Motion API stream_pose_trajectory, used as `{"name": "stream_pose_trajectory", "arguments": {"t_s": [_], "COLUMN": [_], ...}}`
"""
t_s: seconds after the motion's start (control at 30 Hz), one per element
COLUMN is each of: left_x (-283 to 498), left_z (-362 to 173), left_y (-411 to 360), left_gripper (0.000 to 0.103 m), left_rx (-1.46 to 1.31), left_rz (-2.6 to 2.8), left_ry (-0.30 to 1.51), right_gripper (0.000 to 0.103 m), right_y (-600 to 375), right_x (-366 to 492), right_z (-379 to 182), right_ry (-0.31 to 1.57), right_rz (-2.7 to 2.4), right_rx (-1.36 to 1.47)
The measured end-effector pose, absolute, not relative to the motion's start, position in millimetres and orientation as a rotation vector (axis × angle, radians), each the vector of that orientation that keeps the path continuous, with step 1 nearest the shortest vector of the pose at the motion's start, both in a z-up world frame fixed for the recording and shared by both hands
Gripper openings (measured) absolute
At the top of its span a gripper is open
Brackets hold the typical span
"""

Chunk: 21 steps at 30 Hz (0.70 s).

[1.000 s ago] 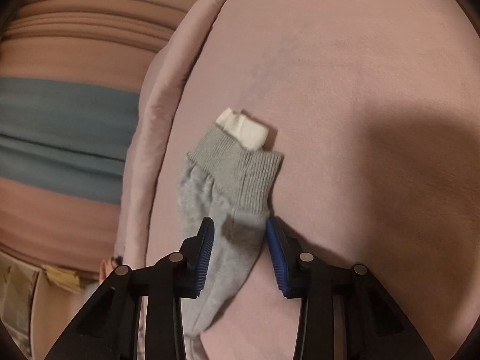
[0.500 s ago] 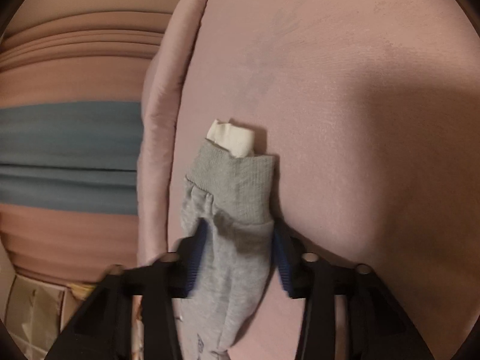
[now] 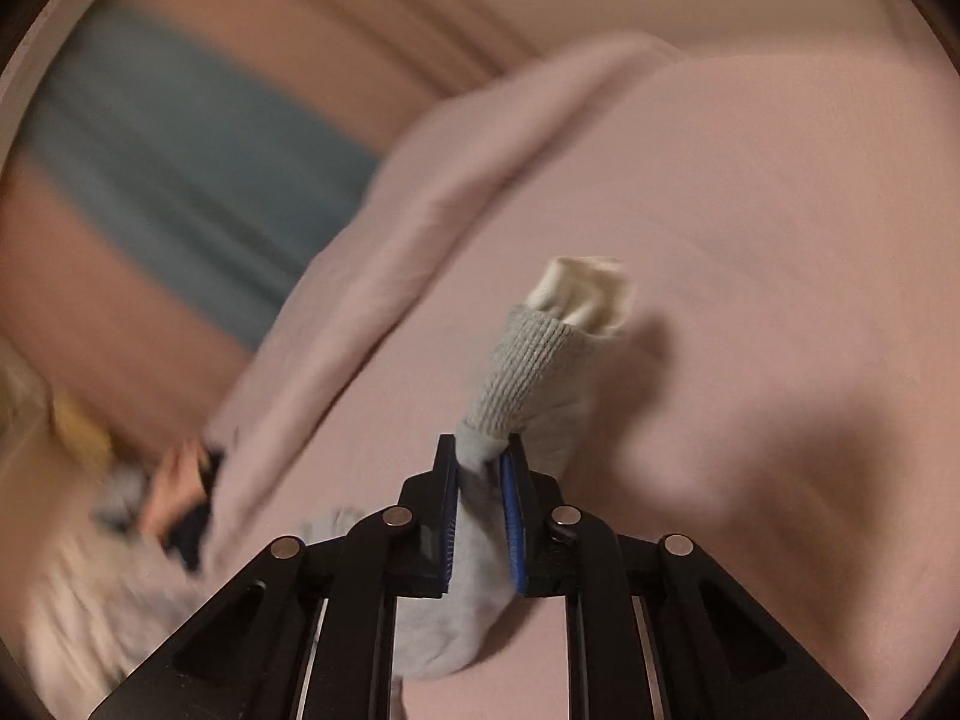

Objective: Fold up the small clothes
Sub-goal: 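Carry the held sleeve with the right tool across the sweatshirt toward the left tool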

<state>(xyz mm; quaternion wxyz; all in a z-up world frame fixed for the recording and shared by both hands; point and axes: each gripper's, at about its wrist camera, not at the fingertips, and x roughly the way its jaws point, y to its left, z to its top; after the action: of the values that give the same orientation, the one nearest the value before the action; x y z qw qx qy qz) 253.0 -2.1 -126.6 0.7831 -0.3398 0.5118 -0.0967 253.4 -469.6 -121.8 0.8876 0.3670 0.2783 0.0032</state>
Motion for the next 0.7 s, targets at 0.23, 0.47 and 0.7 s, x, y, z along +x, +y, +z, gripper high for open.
{"name": "stream_pose_trajectory", "arguments": {"t_s": [0.23,0.47,0.7], "left_x": [286,290,283], "left_z": [-106,-102,-115], "left_y": [-44,-52,-30], "left_gripper": [0.103,0.103,0.103], "left_rx": [-0.828,-0.756,-0.764], "left_rz": [-0.421,-0.423,-0.380], "left_ry": [1.077,1.090,1.105], "right_gripper": [0.006,0.007,0.073], "right_y": [-364,-361,-504], "right_x": [263,283,242], "right_z": [-71,-99,-151], "right_ry": [0.558,0.713,0.726], "right_rz": [0.163,0.188,-0.058], "right_rx": [0.312,0.335,0.864]}}
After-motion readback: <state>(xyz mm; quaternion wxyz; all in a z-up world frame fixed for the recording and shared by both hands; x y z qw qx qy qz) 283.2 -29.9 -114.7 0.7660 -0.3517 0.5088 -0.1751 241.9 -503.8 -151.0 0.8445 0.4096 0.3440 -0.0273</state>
